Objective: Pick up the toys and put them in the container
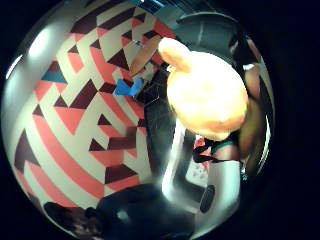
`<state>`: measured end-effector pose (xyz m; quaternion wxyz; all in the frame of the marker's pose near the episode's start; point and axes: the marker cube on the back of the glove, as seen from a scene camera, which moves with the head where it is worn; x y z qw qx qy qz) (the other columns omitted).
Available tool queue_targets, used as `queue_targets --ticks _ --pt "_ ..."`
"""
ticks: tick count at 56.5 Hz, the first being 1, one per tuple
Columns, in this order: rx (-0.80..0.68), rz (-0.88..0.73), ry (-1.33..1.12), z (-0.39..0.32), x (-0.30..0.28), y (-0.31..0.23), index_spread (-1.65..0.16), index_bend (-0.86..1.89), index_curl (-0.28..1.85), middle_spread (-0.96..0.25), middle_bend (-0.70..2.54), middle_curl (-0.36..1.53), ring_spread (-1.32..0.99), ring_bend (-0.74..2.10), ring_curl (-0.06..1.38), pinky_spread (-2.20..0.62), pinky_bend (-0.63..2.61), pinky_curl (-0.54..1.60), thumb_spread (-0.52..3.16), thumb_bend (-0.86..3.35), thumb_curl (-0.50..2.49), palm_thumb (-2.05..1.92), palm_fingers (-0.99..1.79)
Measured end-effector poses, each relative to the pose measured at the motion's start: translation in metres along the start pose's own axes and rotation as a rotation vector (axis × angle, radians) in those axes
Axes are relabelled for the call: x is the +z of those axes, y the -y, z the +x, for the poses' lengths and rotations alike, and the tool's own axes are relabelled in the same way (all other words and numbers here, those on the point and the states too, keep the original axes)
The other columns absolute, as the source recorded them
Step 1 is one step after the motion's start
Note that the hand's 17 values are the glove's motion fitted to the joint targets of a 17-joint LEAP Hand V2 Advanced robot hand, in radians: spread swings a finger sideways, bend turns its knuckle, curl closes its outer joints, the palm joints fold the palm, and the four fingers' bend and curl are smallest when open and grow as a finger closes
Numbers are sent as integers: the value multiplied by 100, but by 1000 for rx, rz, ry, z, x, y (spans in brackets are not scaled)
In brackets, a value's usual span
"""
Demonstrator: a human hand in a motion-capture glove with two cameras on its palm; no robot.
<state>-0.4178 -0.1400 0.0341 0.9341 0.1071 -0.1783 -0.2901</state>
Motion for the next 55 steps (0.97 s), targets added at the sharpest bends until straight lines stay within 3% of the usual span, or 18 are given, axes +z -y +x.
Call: queue_targets --ticks 10,23,55 --pt "12 -15 7 1 -3 -3 -16 49 63 -9 27 46 -10 22 26 0 63 41 129 -3 67 64 -17" --pt "4 51 51 0 -24 -9 -18 37 55 -2 15 40 -4 15 23 1 61 40 129 -2 57 55 -9" --pt "7 134 2 32 -80 -58 -20 47 56 0 19 37 -1 14 16 2 54 36 133 -1 43 44 -2"
